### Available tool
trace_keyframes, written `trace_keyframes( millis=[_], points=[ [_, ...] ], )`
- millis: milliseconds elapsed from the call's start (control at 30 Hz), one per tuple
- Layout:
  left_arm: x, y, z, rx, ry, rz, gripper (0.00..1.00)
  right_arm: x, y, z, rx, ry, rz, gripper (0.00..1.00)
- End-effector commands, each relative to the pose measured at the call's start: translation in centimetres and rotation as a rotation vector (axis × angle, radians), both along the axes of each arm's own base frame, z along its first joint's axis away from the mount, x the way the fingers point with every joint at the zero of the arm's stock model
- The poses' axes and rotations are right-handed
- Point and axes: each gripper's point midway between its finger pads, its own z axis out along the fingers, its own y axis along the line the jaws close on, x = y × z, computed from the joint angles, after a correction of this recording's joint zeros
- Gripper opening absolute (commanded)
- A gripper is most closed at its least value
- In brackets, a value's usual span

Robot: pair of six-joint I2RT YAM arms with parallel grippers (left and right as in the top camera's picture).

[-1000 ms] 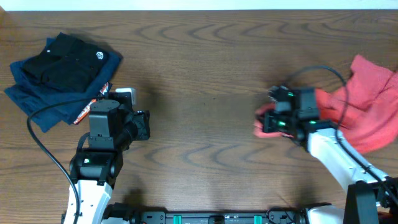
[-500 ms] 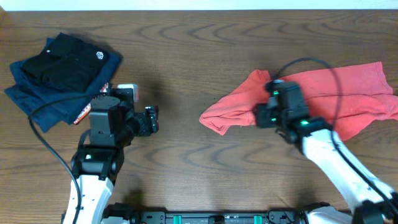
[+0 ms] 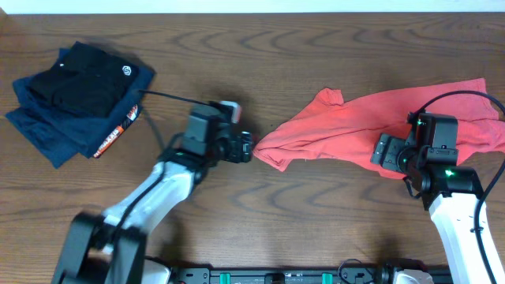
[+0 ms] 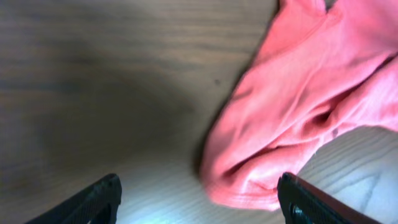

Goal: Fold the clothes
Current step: 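Drag the red t-shirt leftward toward the table center with the right gripper, then grasp the left end of the red t-shirt with the left gripper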

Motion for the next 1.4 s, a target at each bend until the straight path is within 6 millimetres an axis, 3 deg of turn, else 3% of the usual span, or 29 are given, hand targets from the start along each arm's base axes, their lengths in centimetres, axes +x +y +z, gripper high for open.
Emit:
trace_keyframes(
  millis=[0,67,133,233,333,400,567,600,667,733,767,900,1000,1100,1167,1367],
  points=[
    [-0.4,-2.6,-2.4,-0.038,0.071,-0.008,0.81,-0.2,-0.7,0.4,-0.017,0.001,-0.008,0.91],
    [-0.7,-3.9,-3.8,-0.052,0.098,-0.011,0.81,-0.3,-0.7,0.4,-0.017,0.003,-0.008,0.90],
    [-1.2,-5.0,-4.9,-0.070,0.133,-0.005,0.68,-0.2,-0.7,0.4,-0.017,0.003,-0.008,0.88],
    [-2.1,-6.1,-5.4,-0.080,0.155,-0.036,0.06,-0.4,-0.8,0.3,-0.026,0.008,-0.015,0.78],
    [-2.2,-5.2,-4.7,-0.074,0.169,-0.018,0.06,-0.9,-2.0,0.2,-0.085,0.033,-0.052,0.63],
    [-2.3,-3.1,-4.1,-0.046,0.201,0.037,0.06,-1.7,-3.2,0.0,-0.136,0.061,-0.104,0.58],
    [-2.7,7.8,-1.9,0.184,0.232,0.357,0.06,-4.0,-6.3,-0.2,-0.224,0.130,-0.280,0.57],
    [-2.7,9.8,-0.9,0.211,0.213,0.417,0.06,-4.0,-6.4,-0.2,-0.223,0.130,-0.286,0.57],
    [-2.4,11.4,1.1,0.189,0.164,0.464,0.54,-3.8,-6.5,-0.2,-0.218,0.121,-0.289,0.58],
    [-1.8,11.6,3.6,0.120,0.101,0.473,0.72,-3.5,-6.3,-0.1,-0.208,0.110,-0.284,0.60],
    [-1.4,11.2,4.8,0.085,0.059,0.466,0.86,-3.4,-6.2,-0.1,-0.202,0.106,-0.282,0.61],
    [0.6,8.9,8.7,0.004,-0.123,0.375,0.89,-3.4,-5.8,-0.3,-0.181,0.107,-0.270,0.66],
    [1.8,6.0,9.7,-0.023,-0.218,0.251,0.89,-3.4,-5.6,-0.4,-0.169,0.111,-0.263,0.68],
    [2.5,3.0,8.9,-0.047,-0.235,0.138,0.95,-3.4,-5.2,-0.5,-0.149,0.114,-0.252,0.69],
    [2.9,1.2,7.3,-0.024,-0.189,0.075,0.99,-3.3,-4.9,-0.6,-0.133,0.114,-0.243,0.70],
    [4.7,-3.3,3.6,0.118,-0.071,-0.110,0.98,-3.5,-4.7,-0.7,-0.123,0.122,-0.237,0.70]
  ],
)
